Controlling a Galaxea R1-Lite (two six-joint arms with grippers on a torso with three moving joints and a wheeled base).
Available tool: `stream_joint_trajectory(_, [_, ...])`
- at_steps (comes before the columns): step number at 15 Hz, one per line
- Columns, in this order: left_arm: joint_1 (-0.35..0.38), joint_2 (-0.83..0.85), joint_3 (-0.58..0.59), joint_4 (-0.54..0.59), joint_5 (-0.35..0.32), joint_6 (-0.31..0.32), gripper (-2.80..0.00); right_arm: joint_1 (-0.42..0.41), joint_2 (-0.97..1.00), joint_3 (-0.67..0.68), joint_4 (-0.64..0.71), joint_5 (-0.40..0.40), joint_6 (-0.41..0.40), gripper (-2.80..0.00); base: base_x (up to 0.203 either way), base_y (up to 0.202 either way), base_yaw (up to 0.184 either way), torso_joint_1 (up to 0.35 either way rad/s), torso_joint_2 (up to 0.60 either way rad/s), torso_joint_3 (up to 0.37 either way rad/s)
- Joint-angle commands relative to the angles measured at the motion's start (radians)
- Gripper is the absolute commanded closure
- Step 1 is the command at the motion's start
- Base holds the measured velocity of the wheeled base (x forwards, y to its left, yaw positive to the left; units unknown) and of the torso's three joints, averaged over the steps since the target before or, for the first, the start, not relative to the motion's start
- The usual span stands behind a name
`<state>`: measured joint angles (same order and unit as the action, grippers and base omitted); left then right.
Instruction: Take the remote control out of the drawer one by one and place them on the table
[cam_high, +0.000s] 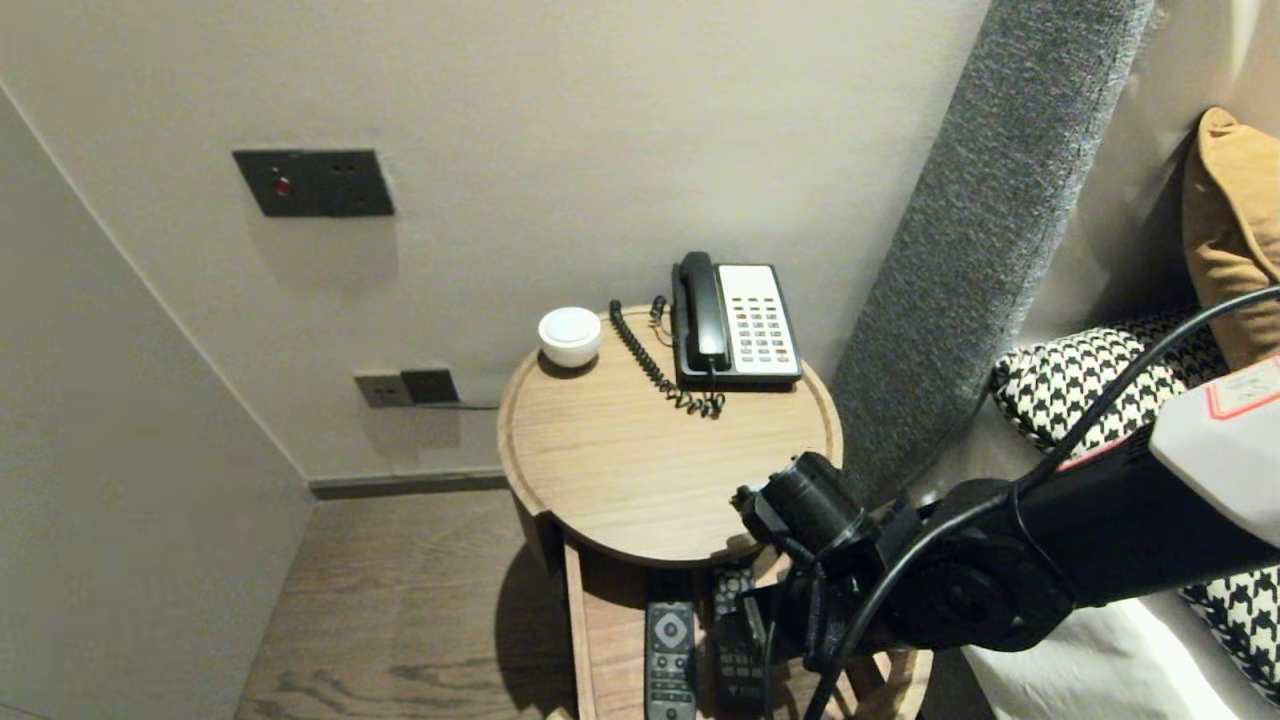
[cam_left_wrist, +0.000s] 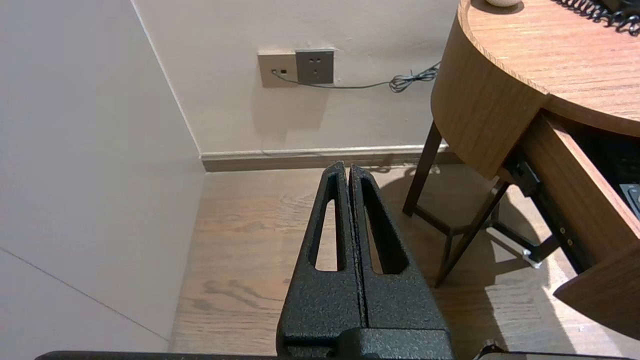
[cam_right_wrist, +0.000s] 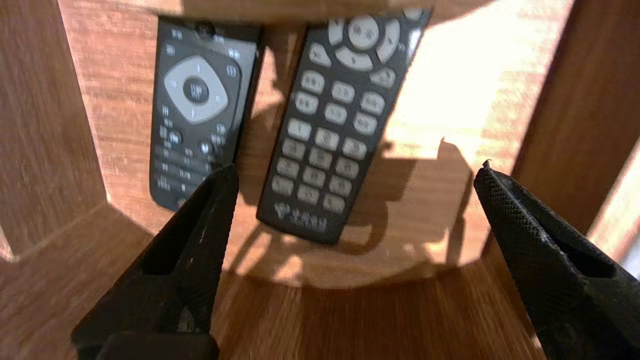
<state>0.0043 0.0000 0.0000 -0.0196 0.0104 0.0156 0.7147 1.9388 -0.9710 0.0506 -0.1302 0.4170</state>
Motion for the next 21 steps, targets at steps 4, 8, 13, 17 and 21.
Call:
stream_joint_trajectory(4, [0.000, 0.000, 0.000, 0.000, 0.000, 0.000, 0.00, 0.003, 0.079, 0.003, -0.048, -0.004, 0.003, -2.80, 0.000, 0.000, 0.000, 0.000, 0.00, 0.000])
stream_joint_trajectory(8, [0.000, 0.000, 0.000, 0.000, 0.000, 0.000, 0.00, -0.006, 0.115, 0.002, -0.104, -0.029, 0.006, -2.80, 0.000, 0.000, 0.000, 0.000, 0.00, 0.000])
stream_joint_trajectory(13, [0.000, 0.000, 0.000, 0.000, 0.000, 0.000, 0.00, -0.007, 0.126, 0.017, -0.174, -0.056, 0.025, -2.80, 0.000, 0.000, 0.000, 0.000, 0.00, 0.000])
stream_joint_trajectory(17, [0.000, 0.000, 0.000, 0.000, 0.000, 0.000, 0.00, 0.000, 0.149, 0.063, -0.327, -0.080, 0.026, -2.80, 0.000, 0.000, 0.000, 0.000, 0.00, 0.000])
stream_joint_trajectory(21, [0.000, 0.000, 0.000, 0.000, 0.000, 0.000, 0.00, -0.001, 0.155, 0.066, -0.328, -0.113, 0.027, -2.80, 0.000, 0.000, 0.000, 0.000, 0.00, 0.000])
